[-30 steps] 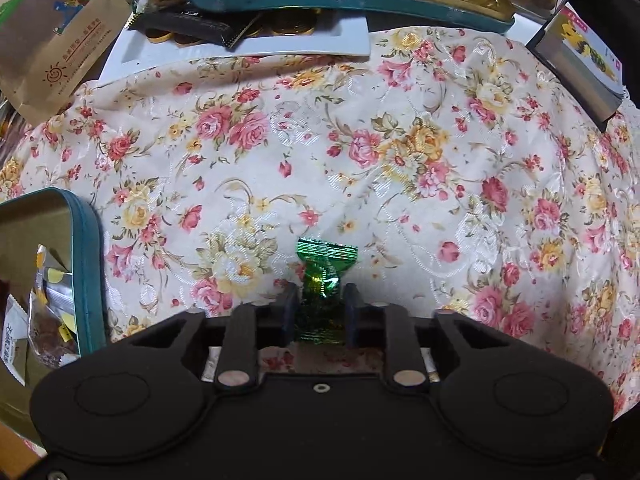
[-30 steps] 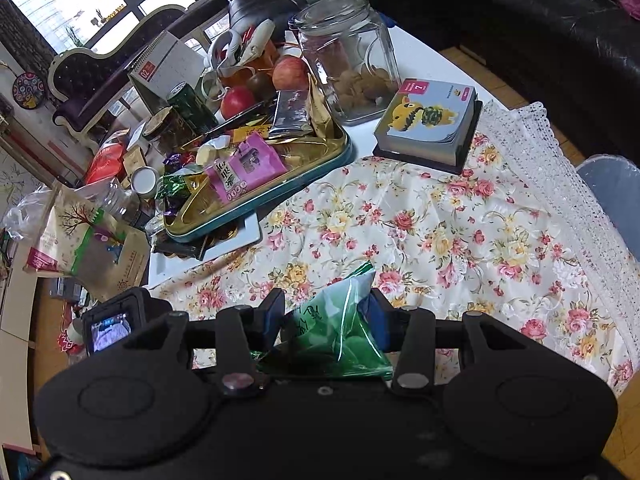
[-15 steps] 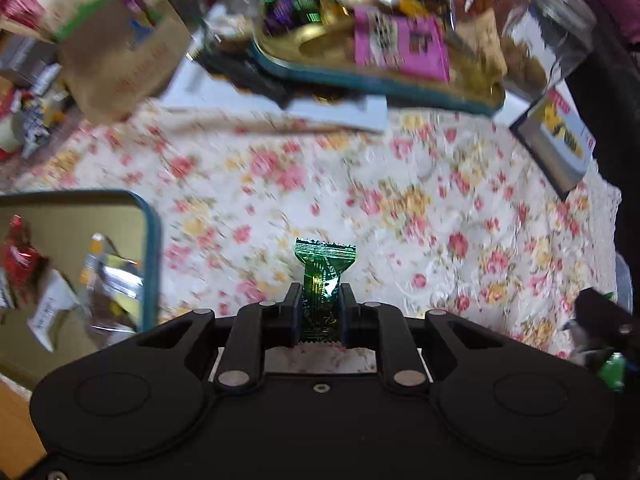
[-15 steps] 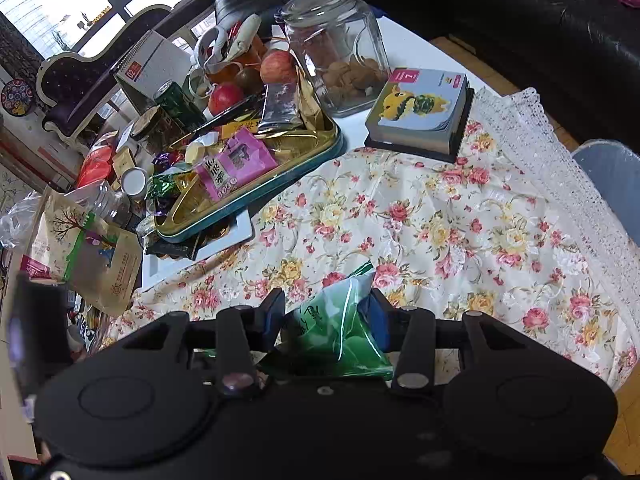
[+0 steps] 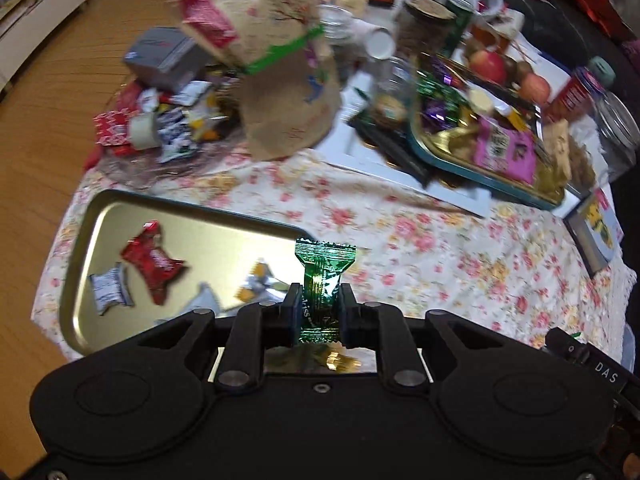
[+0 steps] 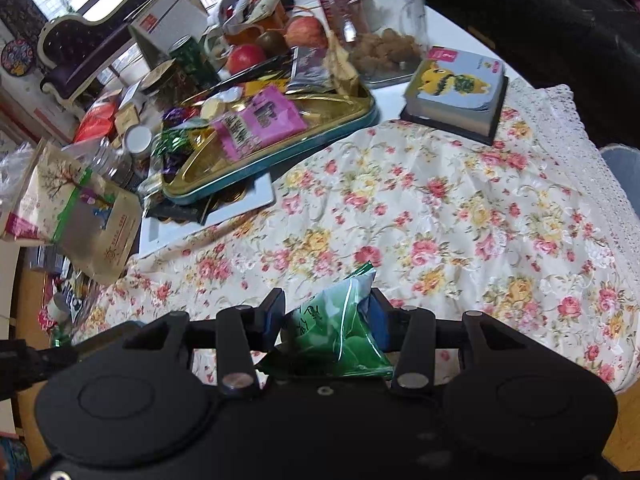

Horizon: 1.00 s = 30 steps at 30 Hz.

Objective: Organize snacks
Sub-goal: 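Carry the green candy into the tin tray and open the left tool, then lower the green packet into the tin tray and open the right tool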

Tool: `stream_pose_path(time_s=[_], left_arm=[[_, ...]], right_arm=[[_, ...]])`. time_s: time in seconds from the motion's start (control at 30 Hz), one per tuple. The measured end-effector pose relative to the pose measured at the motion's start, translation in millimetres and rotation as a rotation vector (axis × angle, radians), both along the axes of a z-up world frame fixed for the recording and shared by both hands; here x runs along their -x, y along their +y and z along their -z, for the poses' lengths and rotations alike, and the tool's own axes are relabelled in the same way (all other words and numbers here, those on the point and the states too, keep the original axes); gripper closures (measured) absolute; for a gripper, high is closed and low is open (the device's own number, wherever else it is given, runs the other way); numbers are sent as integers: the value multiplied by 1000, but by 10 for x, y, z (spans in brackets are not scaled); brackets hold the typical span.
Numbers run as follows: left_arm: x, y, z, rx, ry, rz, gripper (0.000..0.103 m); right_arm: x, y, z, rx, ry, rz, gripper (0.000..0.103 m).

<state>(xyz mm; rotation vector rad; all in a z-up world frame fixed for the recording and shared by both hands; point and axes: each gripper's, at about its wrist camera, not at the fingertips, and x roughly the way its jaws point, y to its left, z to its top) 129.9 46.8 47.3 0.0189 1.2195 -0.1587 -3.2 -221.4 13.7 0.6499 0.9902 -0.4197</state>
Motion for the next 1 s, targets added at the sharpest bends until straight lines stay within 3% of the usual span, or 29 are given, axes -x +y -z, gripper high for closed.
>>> stream_pose_path(time_s=[0.2, 0.47, 0.67, 1.0], left_arm=[[-131, 646, -12, -52, -1, -100, 79], [-223, 1343, 75, -21, 57, -199, 79], [-238, 1532, 34, 22, 67, -214, 77], [-224, 1496, 44, 17, 78, -208, 66]], right_arm=[[-212, 333, 27, 13, 12, -68, 56], [-464, 814, 0, -8, -21, -184, 56], [-610, 1272, -50, -50, -62, -314, 56], [-627, 1812, -135, -85, -126, -508, 56]])
